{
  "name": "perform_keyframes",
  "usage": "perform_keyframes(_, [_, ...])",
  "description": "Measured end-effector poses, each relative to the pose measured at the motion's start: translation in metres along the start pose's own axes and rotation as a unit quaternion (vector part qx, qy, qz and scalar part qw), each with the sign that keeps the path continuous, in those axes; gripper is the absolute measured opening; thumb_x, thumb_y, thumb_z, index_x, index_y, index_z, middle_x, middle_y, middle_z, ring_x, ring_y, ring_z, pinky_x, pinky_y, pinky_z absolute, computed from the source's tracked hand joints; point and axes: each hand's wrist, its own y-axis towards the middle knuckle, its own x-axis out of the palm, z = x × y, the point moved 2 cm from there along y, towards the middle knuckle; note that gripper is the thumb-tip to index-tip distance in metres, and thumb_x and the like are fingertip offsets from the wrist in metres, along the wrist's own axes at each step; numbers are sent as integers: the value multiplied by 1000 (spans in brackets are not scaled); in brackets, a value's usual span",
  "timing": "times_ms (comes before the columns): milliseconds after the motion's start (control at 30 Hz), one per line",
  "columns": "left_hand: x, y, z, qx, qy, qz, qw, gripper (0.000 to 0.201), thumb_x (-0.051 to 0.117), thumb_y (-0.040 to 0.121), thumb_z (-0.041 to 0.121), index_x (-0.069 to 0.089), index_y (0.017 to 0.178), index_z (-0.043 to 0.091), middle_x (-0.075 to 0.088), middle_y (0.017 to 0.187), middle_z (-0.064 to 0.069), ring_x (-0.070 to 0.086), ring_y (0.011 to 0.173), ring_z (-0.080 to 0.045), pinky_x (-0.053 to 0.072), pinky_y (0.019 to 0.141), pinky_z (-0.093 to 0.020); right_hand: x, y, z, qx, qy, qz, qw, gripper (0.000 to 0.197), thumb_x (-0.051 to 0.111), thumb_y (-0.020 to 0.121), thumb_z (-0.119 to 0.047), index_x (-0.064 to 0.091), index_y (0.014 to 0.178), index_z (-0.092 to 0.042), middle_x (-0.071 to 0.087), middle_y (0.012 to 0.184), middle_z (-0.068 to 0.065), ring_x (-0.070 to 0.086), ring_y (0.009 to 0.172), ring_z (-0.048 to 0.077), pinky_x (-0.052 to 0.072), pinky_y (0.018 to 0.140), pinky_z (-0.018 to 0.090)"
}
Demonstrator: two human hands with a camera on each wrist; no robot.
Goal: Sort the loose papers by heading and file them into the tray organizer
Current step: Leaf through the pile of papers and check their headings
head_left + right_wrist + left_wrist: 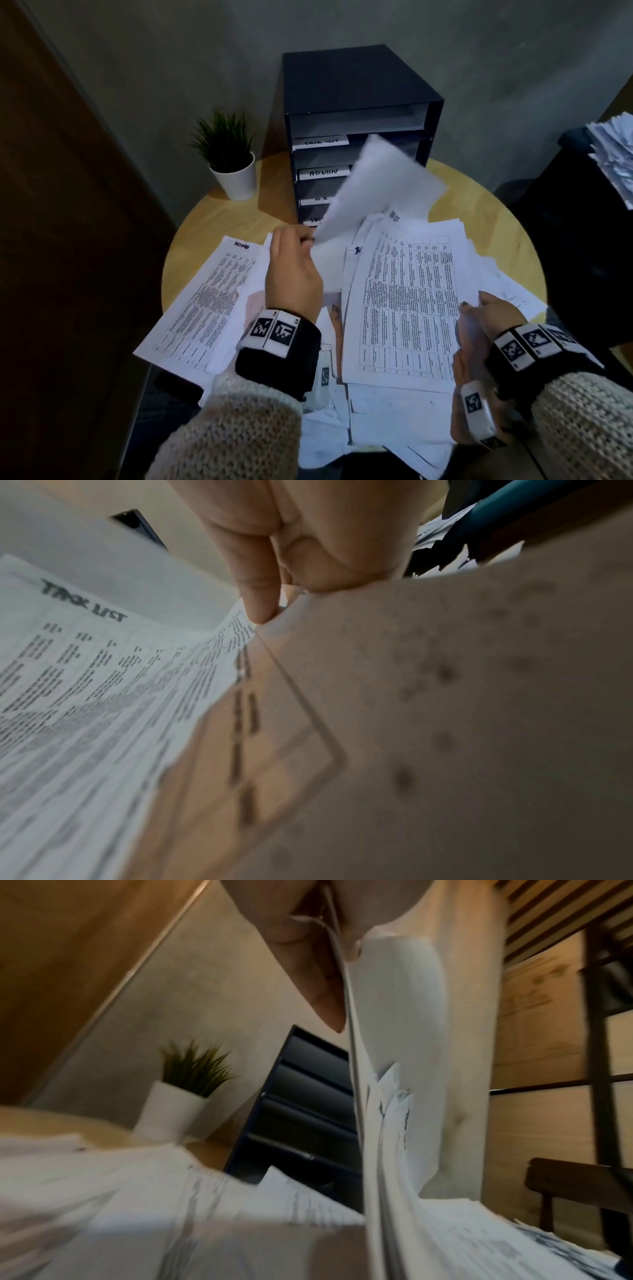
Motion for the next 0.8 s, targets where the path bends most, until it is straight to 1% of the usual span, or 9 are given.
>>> perform_keyframes(133, [0,-3,23,102,-32,-7,994,25,38,84,1,56,97,12,48,97,5,42,83,7,34,74,-1,-1,-2,0,7,6,7,1000,34,45,97,-15,48,125,4,50,133,22,48,121,32,36,94,31])
perform_keyframes(267, [12,-13,-2,145,49,-161,975,36,39,77,3,64,95,20,62,101,-2,59,93,-25,46,85,-34,0,2,6,17,55,11,998,18,48,95,-16,56,104,-2,59,120,24,56,106,35,38,84,33])
perform_keyframes(333, [19,-19,-25,115,112,-239,958,34,46,76,-1,71,90,17,65,101,-2,58,98,-28,40,94,-40,0,4,6,25,106,6,994,17,49,95,-11,56,107,0,58,122,26,56,105,34,35,81,30])
perform_keyframes(400, [24,-22,-41,84,158,-296,938,35,43,76,7,73,90,19,64,105,1,53,104,-26,30,95,-31,0,6,7,31,164,11,986,34,49,95,-6,48,126,7,51,130,24,50,119,36,35,88,30])
perform_keyframes(467, [28,-24,-48,71,191,-328,922,36,43,84,4,69,100,24,61,109,7,51,109,-20,25,96,-28,0,7,8,27,170,14,985,39,49,95,-7,43,130,10,48,134,26,48,123,36,36,99,35])
perform_keyframes(533, [34,-28,-51,47,204,-349,914,43,44,88,-1,60,115,29,60,113,11,50,111,-12,22,98,-23,0,7,9,6,174,10,985,35,49,96,-9,48,128,5,53,126,27,53,113,36,41,96,30])
perform_keyframes(633, [38,-36,-55,-3,220,-339,915,44,44,86,1,54,117,29,55,113,8,50,108,-12,31,97,-25,1,10,12,-20,193,3,981,13,50,95,-9,51,108,-9,52,102,15,53,85,27,40,63,23])
perform_keyframes(733, [35,-34,-62,-136,216,-315,914,15,43,94,21,57,98,18,55,104,-2,58,95,-22,48,85,-36,6,22,18,-28,213,-9,977,15,53,93,-12,52,108,-13,50,104,7,55,100,29,34,76,27])
perform_keyframes(800, [37,-34,-69,-230,218,-356,879,42,33,99,38,62,95,9,62,100,-9,60,89,-27,49,79,-33,10,29,22,-19,241,-31,970,12,53,93,-12,51,104,-17,51,99,6,55,90,29,36,75,28])
